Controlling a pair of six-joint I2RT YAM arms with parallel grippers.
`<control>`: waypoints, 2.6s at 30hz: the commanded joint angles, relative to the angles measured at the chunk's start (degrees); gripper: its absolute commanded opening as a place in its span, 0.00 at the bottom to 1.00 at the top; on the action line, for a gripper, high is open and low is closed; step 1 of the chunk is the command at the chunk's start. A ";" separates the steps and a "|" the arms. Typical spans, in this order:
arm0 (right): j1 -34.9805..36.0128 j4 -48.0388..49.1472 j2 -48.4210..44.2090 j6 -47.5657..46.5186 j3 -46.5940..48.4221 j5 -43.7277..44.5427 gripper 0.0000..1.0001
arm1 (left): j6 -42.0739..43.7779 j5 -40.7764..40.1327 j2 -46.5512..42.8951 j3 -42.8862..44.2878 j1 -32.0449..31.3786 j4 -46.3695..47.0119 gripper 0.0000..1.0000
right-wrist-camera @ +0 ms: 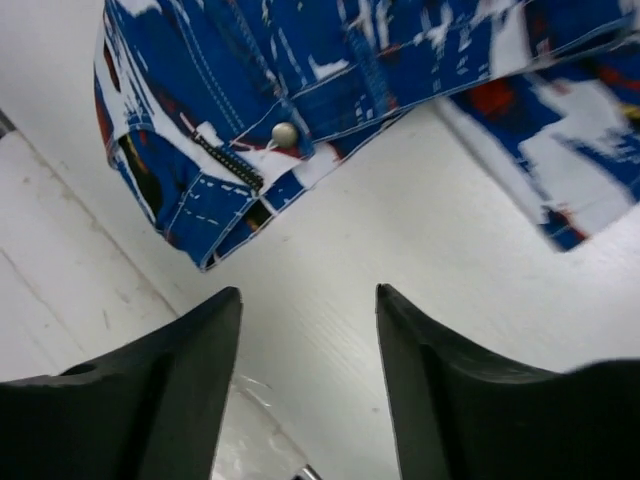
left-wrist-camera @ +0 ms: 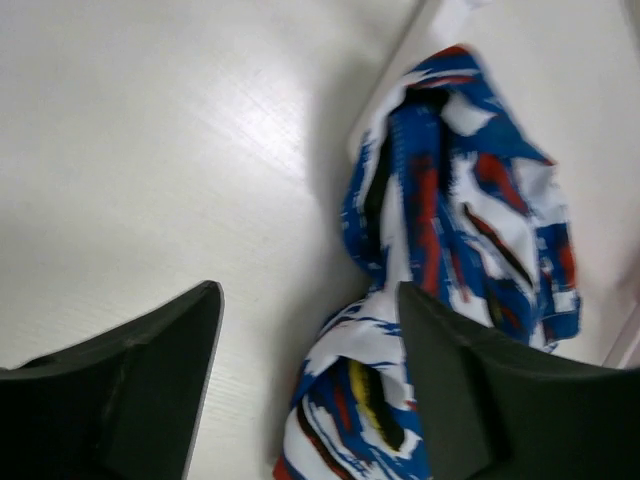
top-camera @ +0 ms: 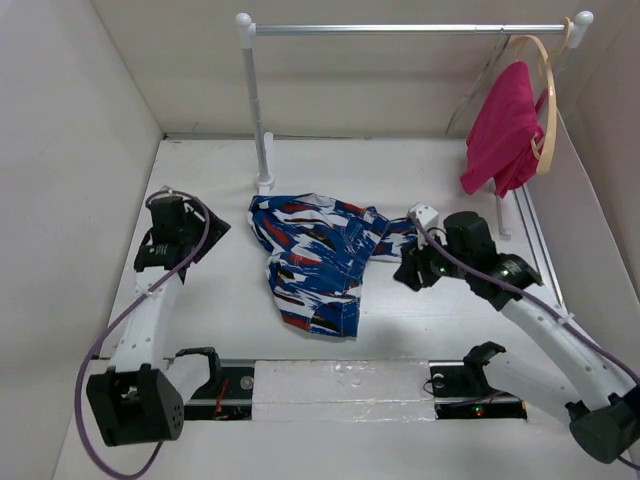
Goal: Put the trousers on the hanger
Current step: Fold the trousers
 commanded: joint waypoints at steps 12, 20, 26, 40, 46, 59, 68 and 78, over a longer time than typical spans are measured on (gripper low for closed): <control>7.75 33.68 19.15 15.42 -14.36 -8.81 0.86 | -1.73 20.07 11.74 -9.18 0.32 22.06 0.81; 8.27 45.88 29.76 20.69 -15.17 -3.03 0.92 | 1.61 18.75 17.88 -9.88 -0.84 25.13 0.82; 8.27 49.15 33.21 23.16 -14.90 3.04 0.93 | 1.70 18.92 23.16 -9.44 -1.36 27.33 0.82; 9.06 58.76 36.48 21.94 -12.81 1.30 0.00 | -4.53 18.31 34.42 -6.28 -9.62 37.08 0.54; 15.47 27.70 23.39 9.99 3.15 5.16 0.00 | -6.47 14.27 27.76 -3.82 -8.40 31.50 0.00; 22.51 -3.03 21.70 4.36 59.68 0.40 0.00 | 5.12 -7.82 1.19 48.83 -5.93 -9.83 0.06; -3.56 -9.28 4.34 0.13 26.10 4.64 0.00 | 7.67 0.83 6.65 47.47 -8.57 -12.04 0.91; -32.06 -2.34 1.12 1.01 -1.90 4.82 0.21 | 7.68 -8.59 8.50 18.79 -8.57 -7.49 0.91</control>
